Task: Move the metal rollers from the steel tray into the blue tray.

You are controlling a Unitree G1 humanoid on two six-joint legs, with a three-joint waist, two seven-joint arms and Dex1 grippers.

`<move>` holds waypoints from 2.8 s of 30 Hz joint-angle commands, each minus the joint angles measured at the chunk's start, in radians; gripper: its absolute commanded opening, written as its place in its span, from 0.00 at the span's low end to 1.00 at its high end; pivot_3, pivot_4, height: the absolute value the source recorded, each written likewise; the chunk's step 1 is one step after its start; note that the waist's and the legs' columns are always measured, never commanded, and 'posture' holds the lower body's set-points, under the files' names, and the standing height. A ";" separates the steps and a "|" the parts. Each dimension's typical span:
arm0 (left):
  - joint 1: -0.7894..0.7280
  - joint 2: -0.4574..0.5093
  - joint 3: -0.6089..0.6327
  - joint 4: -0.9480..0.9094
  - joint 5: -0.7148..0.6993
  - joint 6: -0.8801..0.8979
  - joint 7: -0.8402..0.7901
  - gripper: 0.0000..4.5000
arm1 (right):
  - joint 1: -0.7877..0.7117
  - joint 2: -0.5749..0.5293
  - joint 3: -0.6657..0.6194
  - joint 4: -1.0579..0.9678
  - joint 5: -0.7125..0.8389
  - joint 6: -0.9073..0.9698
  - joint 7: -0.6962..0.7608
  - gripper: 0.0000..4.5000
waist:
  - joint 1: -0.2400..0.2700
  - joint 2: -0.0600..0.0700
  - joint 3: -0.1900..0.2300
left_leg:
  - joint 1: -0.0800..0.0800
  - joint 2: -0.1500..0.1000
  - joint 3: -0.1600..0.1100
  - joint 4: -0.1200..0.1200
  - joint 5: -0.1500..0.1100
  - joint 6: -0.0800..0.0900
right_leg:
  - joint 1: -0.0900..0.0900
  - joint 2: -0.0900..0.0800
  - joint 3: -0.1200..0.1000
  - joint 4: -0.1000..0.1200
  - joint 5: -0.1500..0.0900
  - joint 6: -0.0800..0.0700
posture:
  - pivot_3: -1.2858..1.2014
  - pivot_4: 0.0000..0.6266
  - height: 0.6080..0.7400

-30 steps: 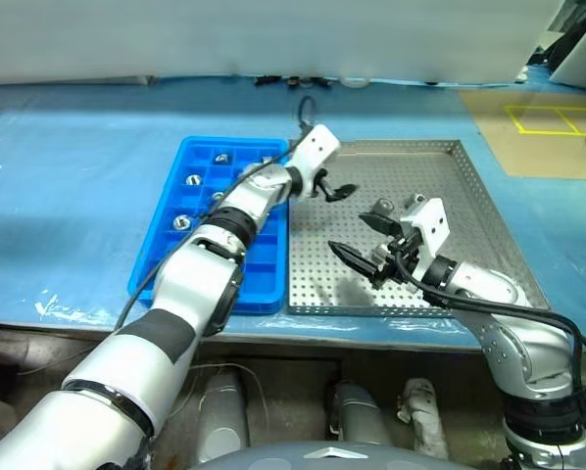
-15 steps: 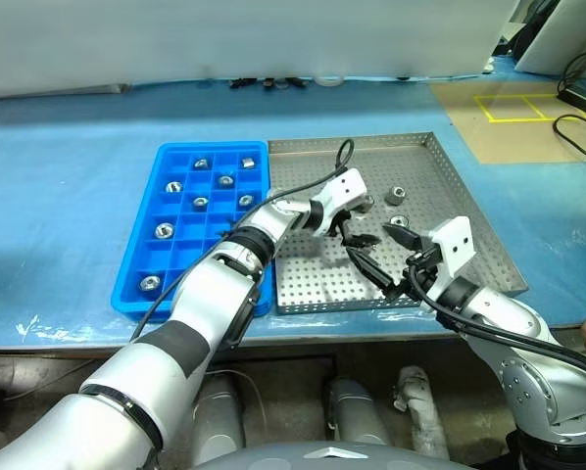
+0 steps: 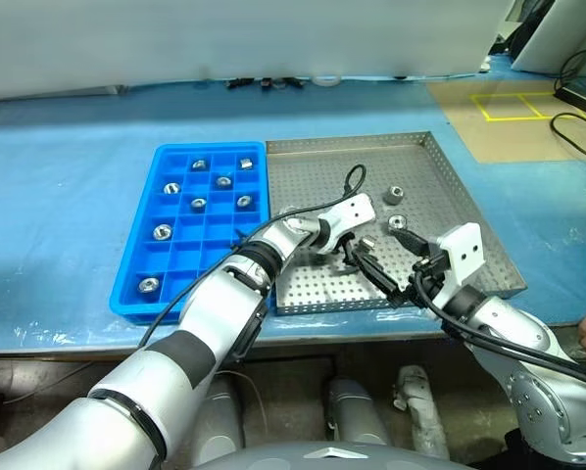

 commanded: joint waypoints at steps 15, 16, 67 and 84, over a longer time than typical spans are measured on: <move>0.022 -0.087 0.010 0.001 -0.002 0.021 0.075 0.87 | 0.243 0.041 -0.081 -0.081 0.000 -0.076 -0.050 1.00 | -0.049 0.000 0.000 | -0.001 -0.007 0.000 0.000 -0.002 0.002 | 0.000 -0.006 0.000 -0.002 -0.005 0.009 | 0.25 0.24 1.00; 0.023 -0.085 0.007 0.002 0.002 0.020 0.076 0.81 | 0.241 0.039 -0.079 -0.080 -0.001 -0.077 -0.052 1.00 | -0.051 0.000 0.000 | -0.001 -0.008 0.000 0.000 -0.002 0.003 | 0.000 -0.007 0.000 -0.002 -0.006 0.010 | 0.25 0.24 1.00; 0.688 0.699 0.330 -1.362 -0.507 0.635 -0.201 0.31 | -0.589 0.000 0.293 0.508 -0.009 -0.160 0.389 1.00 | 0.136 0.004 0.000 | -0.001 -0.013 -0.002 -0.009 -0.005 0.005 | 0.008 -0.018 -0.013 -0.005 -0.005 0.003 | 0.53 0.24 1.00; 0.734 0.728 0.205 -1.103 -0.432 0.517 -0.180 0.31 | -0.529 -0.004 0.285 0.463 -0.019 -0.140 0.364 1.00 | 0.124 0.003 -0.001 | 0.001 -0.010 -0.003 -0.017 0.008 -0.013 | -0.004 -0.013 -0.004 0.007 -0.005 0.004 | 0.50 0.24 1.00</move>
